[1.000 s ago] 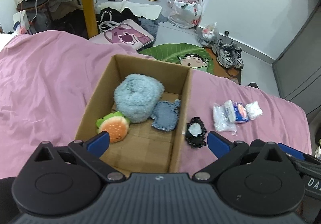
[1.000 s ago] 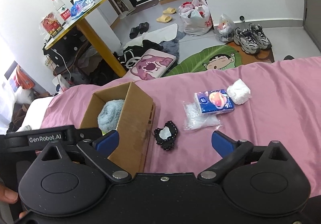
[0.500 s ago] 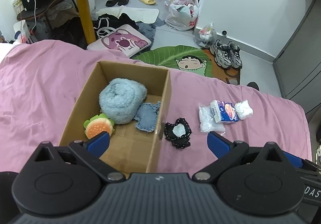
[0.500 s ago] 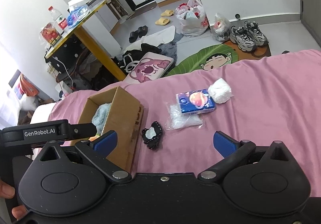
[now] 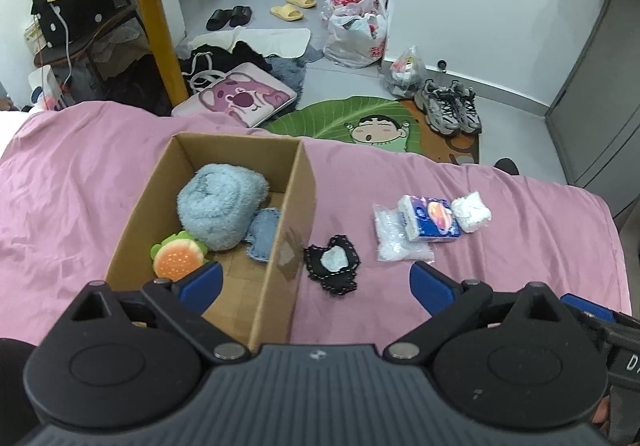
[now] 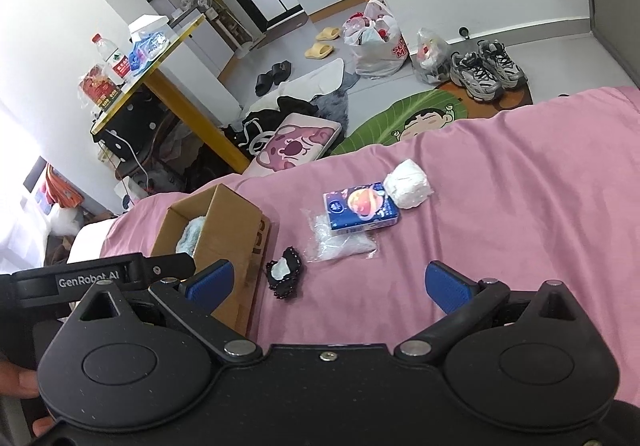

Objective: Organize soft objects
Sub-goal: 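Move the left gripper to the black patch while the right gripper approaches the white cloth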

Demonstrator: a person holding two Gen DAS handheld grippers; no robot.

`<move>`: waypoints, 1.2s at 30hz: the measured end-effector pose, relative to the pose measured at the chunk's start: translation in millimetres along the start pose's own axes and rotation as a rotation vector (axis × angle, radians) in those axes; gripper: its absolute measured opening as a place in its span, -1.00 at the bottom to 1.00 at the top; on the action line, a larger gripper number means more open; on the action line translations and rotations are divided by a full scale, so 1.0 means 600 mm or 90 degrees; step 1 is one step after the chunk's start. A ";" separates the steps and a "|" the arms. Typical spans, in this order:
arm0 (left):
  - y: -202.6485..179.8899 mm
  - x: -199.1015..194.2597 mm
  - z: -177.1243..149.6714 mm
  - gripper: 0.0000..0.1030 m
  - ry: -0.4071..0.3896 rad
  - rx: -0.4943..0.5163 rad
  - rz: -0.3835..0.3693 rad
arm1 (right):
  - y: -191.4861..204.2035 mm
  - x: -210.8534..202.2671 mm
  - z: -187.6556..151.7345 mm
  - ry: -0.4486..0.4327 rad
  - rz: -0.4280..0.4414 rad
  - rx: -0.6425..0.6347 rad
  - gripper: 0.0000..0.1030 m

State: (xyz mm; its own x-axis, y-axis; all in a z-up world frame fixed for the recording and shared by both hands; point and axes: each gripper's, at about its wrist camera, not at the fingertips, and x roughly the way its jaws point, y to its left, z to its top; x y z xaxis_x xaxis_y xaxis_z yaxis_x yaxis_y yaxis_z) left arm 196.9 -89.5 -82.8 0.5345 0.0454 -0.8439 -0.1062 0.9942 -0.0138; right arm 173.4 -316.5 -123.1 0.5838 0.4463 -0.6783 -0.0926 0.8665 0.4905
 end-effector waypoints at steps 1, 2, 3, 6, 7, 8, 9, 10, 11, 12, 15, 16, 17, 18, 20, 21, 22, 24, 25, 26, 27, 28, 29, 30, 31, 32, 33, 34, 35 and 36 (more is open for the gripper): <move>-0.005 0.000 -0.001 0.92 -0.001 0.004 0.000 | -0.003 -0.001 0.000 -0.001 0.001 -0.001 0.99; -0.009 0.001 -0.002 0.87 -0.002 0.008 0.000 | -0.006 -0.001 0.000 -0.001 0.002 -0.001 0.97; -0.013 0.002 -0.003 0.77 -0.001 0.010 0.000 | -0.009 -0.002 0.000 -0.001 0.003 -0.001 0.96; -0.023 0.012 -0.006 0.54 0.007 0.008 -0.002 | -0.015 -0.002 -0.001 0.001 0.008 0.001 0.81; -0.027 0.016 -0.007 0.49 0.012 0.006 -0.005 | -0.017 -0.001 -0.002 0.001 0.010 0.000 0.73; -0.030 0.019 -0.007 0.40 0.017 0.005 -0.006 | -0.019 0.000 -0.001 0.004 0.011 0.001 0.69; -0.033 0.022 -0.009 0.34 0.021 0.006 -0.008 | -0.022 0.001 -0.002 0.007 0.013 0.002 0.69; -0.036 0.026 -0.010 0.32 0.025 0.007 -0.008 | -0.025 0.003 -0.002 0.009 0.013 0.003 0.66; -0.039 0.029 -0.011 0.26 0.027 0.008 -0.007 | -0.028 0.005 -0.002 0.011 0.015 0.004 0.61; -0.042 0.033 -0.012 0.21 0.030 0.009 -0.006 | -0.029 0.007 -0.002 0.014 0.015 0.005 0.59; -0.047 0.044 -0.015 0.11 0.040 0.011 -0.004 | -0.035 0.015 -0.002 0.020 0.016 0.010 0.57; -0.048 0.048 -0.015 0.11 0.043 0.011 -0.004 | -0.037 0.019 -0.001 0.021 0.017 0.013 0.56; -0.049 0.053 -0.015 0.09 0.046 0.011 -0.003 | -0.038 0.021 -0.001 0.022 0.018 0.014 0.56; -0.050 0.057 -0.015 0.08 0.048 0.011 -0.002 | -0.039 0.025 0.000 0.023 0.019 0.016 0.56; -0.051 0.066 -0.015 0.05 0.054 0.011 0.000 | -0.040 0.032 0.003 0.026 0.020 0.018 0.56; -0.051 0.072 -0.015 0.00 0.058 0.011 0.001 | -0.041 0.036 0.004 0.027 0.020 0.018 0.56; -0.052 0.078 -0.014 -0.03 0.062 0.010 0.002 | -0.042 0.039 0.007 0.029 0.020 0.018 0.56; -0.054 0.089 -0.012 -0.10 0.071 0.009 0.004 | -0.044 0.048 0.011 0.033 0.020 0.018 0.56; -0.056 0.094 -0.012 -0.11 0.075 0.009 0.006 | -0.045 0.052 0.013 0.035 0.019 0.018 0.56; -0.058 0.100 -0.011 -0.15 0.079 0.009 0.006 | -0.047 0.057 0.016 0.038 0.019 0.019 0.56; -0.059 0.107 -0.010 -0.19 0.083 0.009 0.007 | -0.047 0.060 0.018 0.040 0.019 0.019 0.56; -0.061 0.113 -0.008 -0.21 0.088 0.008 0.008 | -0.048 0.064 0.021 0.042 0.020 0.019 0.56; -0.062 0.119 -0.007 -0.24 0.091 0.008 0.010 | -0.050 0.068 0.024 0.044 0.020 0.018 0.55; -0.063 0.127 -0.005 -0.26 0.095 0.007 0.011 | -0.051 0.073 0.027 0.046 0.019 0.018 0.55; -0.064 0.134 -0.004 -0.28 0.098 0.006 0.013 | -0.053 0.077 0.030 0.048 0.019 0.019 0.55; -0.064 0.139 -0.002 -0.32 0.100 0.006 0.015 | -0.056 0.082 0.034 0.049 0.018 0.020 0.54; -0.064 0.146 -0.001 -0.32 0.104 0.006 0.018 | -0.058 0.086 0.037 0.050 0.016 0.021 0.54; -0.064 0.152 0.001 -0.32 0.107 0.005 0.019 | -0.060 0.091 0.041 0.051 0.015 0.020 0.53; -0.065 0.159 0.002 -0.33 0.111 0.005 0.021 | -0.061 0.096 0.045 0.052 0.013 0.020 0.49; -0.066 0.165 0.003 -0.33 0.114 0.005 0.023 | -0.063 0.101 0.048 0.053 0.012 0.019 0.47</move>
State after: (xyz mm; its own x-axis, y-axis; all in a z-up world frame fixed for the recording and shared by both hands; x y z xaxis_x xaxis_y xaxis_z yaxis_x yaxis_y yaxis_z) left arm 255.6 -124.5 -164.7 0.3728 0.0631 -0.9258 -0.1153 0.9931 0.0213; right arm 235.4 -328.4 -167.2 0.5127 0.4808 -0.7113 -0.0785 0.8513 0.5188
